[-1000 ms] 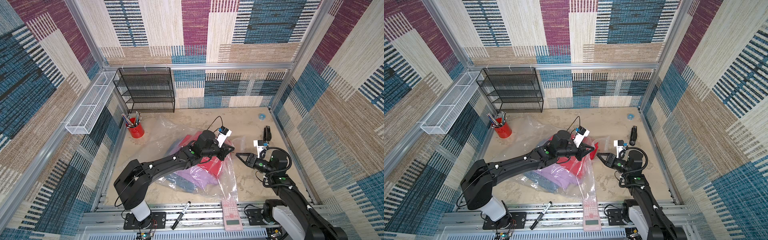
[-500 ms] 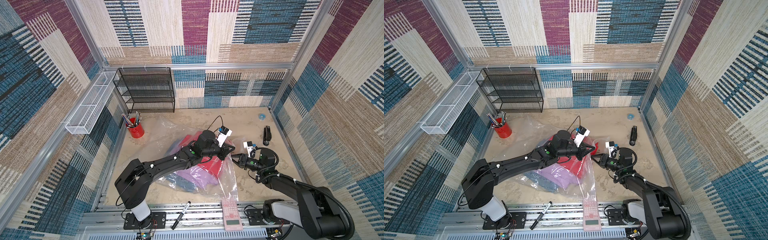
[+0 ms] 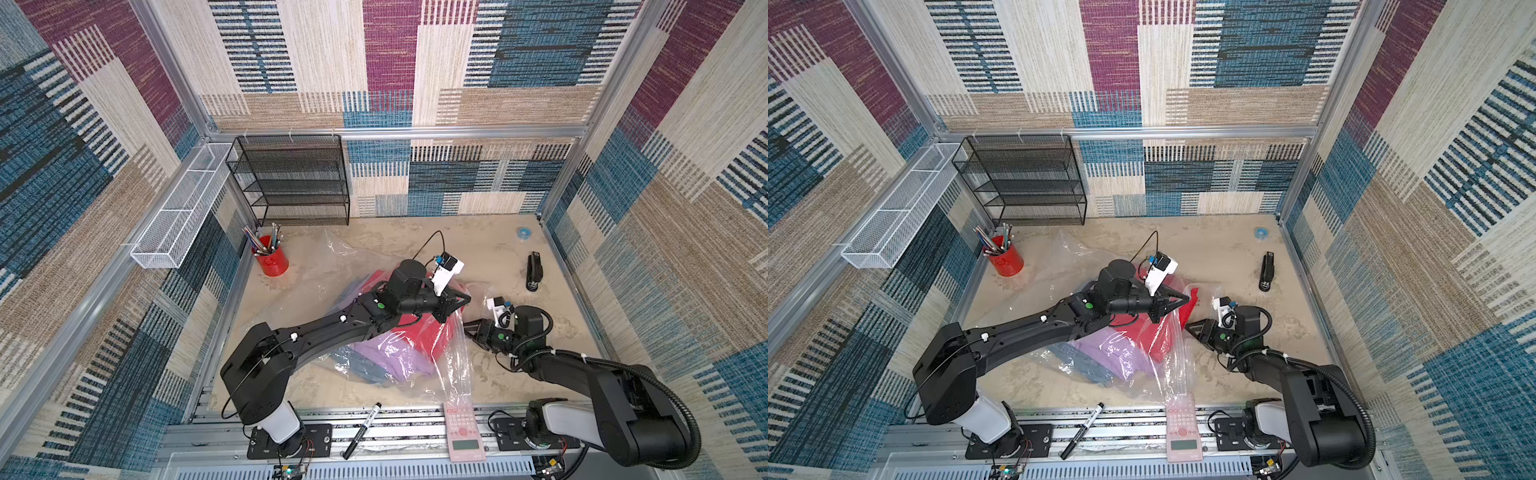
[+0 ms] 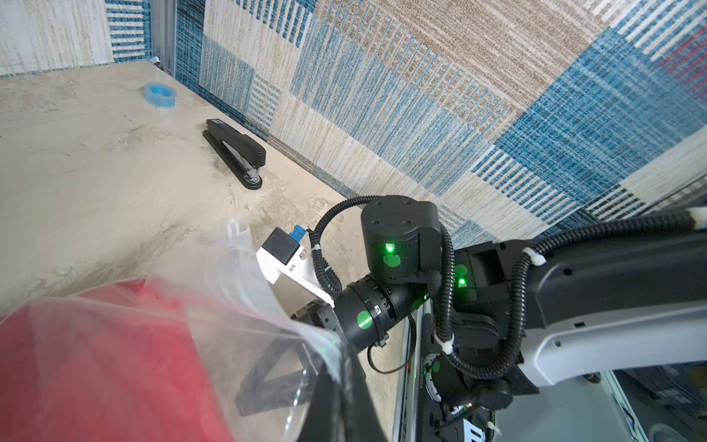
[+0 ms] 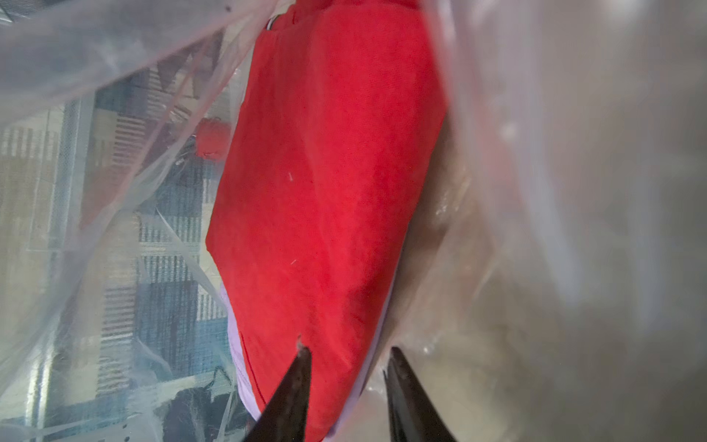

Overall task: Take the trousers out of the vacuum bag
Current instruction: Take out the trousers from the vacuum bag.

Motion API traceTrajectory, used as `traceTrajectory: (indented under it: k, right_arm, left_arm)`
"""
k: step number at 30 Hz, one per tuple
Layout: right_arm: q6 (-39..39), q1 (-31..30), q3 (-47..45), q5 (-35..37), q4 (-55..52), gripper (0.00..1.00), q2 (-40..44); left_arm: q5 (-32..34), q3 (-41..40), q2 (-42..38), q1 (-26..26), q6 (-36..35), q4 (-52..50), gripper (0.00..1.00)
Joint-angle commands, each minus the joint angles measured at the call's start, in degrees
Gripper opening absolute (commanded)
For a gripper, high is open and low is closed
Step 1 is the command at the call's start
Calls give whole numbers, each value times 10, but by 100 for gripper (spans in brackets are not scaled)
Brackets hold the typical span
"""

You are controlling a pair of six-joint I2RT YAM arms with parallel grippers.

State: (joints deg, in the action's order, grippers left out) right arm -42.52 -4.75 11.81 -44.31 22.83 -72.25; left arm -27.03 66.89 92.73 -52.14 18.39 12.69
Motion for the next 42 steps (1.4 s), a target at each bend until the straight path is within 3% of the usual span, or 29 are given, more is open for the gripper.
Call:
traceTrajectory:
  k: [1, 5, 7, 16, 29, 42]
  right_arm:
    - [2, 7, -1, 12, 20, 47, -9]
    - [-11, 10, 9, 3, 44, 69, -18]
    - [-19, 11, 9, -1, 55, 75, -23]
    - [-68, 4, 2, -44, 158, 74, -68]
    - [-106, -34, 26, -41, 212, 69, -118]
    - [-45, -38, 4, 57, 33, 70, -8]
  left_arm:
    - [-48, -2, -6, 1, -24, 20, 0]
    - [-57, -4, -6, 1, -22, 22, 0]
    - [-57, -4, -7, 0, -21, 23, 0]
    - [-57, 8, -4, -1, -22, 21, 0]
    - [-73, 17, 12, -1, -19, 26, 0]
    - [-72, 13, 11, 0, -21, 30, 0]
